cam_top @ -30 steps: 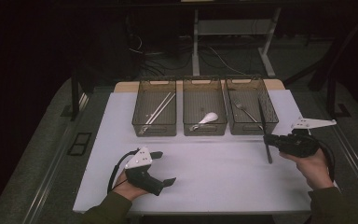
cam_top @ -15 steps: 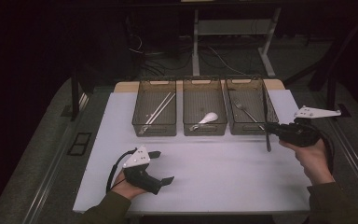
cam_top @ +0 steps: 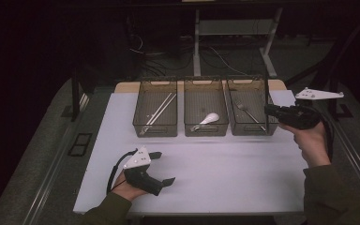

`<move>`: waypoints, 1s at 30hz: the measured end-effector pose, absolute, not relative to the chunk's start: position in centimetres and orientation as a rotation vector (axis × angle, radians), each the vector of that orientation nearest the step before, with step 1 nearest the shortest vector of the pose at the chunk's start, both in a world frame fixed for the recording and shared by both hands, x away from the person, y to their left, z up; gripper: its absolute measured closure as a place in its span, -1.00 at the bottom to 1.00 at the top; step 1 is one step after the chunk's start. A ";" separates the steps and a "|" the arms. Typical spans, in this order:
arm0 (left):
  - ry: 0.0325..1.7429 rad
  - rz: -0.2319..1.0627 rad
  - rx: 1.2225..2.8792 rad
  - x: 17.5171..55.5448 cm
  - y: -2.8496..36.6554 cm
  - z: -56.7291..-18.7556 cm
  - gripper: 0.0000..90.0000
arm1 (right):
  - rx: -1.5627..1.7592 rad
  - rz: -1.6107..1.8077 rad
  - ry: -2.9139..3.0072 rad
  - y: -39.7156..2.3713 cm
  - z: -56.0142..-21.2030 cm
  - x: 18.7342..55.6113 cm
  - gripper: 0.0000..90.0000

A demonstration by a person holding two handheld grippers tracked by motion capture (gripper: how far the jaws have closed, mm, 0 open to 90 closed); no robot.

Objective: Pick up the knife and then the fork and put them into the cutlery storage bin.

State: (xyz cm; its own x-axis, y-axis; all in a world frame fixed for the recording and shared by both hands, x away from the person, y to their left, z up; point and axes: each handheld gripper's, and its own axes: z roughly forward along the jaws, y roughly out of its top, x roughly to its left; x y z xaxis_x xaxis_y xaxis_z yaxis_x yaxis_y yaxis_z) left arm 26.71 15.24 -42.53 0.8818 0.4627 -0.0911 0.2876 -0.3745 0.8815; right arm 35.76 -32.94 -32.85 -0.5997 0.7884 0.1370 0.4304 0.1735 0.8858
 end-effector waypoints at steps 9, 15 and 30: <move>0.548 0.206 1.975 26.6 15.3 -42.4 -1.00 | 1.191 1.361 2.070 -32.5 -32.4 38.6 0.78; 0.544 0.206 1.974 26.6 15.3 -42.4 -1.00 | 1.216 1.305 2.061 -32.6 -32.7 40.5 0.78; 0.540 0.201 1.969 26.6 15.3 -42.4 -1.00 | 1.306 1.151 2.113 -32.5 -35.6 43.4 0.77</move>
State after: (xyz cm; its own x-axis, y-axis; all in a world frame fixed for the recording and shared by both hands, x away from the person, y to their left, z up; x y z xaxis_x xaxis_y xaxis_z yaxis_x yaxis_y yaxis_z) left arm 26.59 15.33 -42.37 0.8846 0.4565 -0.0958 0.2826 -0.3611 0.8887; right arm 43.37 -32.47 -35.57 -0.4829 0.8718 0.0818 0.5416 0.2240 0.8103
